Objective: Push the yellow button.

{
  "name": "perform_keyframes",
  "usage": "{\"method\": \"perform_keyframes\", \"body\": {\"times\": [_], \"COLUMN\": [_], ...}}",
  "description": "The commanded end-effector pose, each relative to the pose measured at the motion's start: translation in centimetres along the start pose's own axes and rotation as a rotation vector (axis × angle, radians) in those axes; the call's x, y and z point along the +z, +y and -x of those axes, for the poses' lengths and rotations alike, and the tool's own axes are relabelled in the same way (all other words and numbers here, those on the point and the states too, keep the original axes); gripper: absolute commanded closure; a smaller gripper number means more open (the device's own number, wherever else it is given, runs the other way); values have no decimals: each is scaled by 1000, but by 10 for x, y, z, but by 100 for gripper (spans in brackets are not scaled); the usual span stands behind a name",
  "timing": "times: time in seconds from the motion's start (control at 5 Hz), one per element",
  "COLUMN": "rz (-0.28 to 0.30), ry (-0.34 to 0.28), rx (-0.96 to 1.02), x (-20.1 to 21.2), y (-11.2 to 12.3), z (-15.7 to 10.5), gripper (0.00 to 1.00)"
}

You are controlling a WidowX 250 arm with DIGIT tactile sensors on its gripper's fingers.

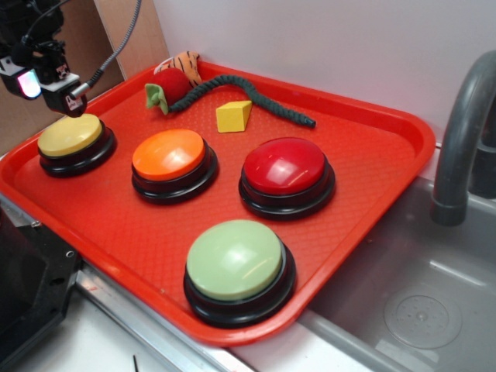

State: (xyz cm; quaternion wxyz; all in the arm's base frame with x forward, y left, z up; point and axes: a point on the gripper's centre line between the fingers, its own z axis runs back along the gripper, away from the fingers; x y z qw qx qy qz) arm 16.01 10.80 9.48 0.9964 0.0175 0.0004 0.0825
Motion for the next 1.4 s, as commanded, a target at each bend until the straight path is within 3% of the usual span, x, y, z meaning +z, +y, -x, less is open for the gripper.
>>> {"method": "perform_keyframes", "body": {"times": [0.0,0.8,1.2], "rz": [-33,-34,-65], "ry": [-63,-95,-103], "rx": [-3,-19,-37], "x": [21,37,41], "y": [3,-6,-15], "z": [-8,-10,-9], "gripper": [0,0,0]}}
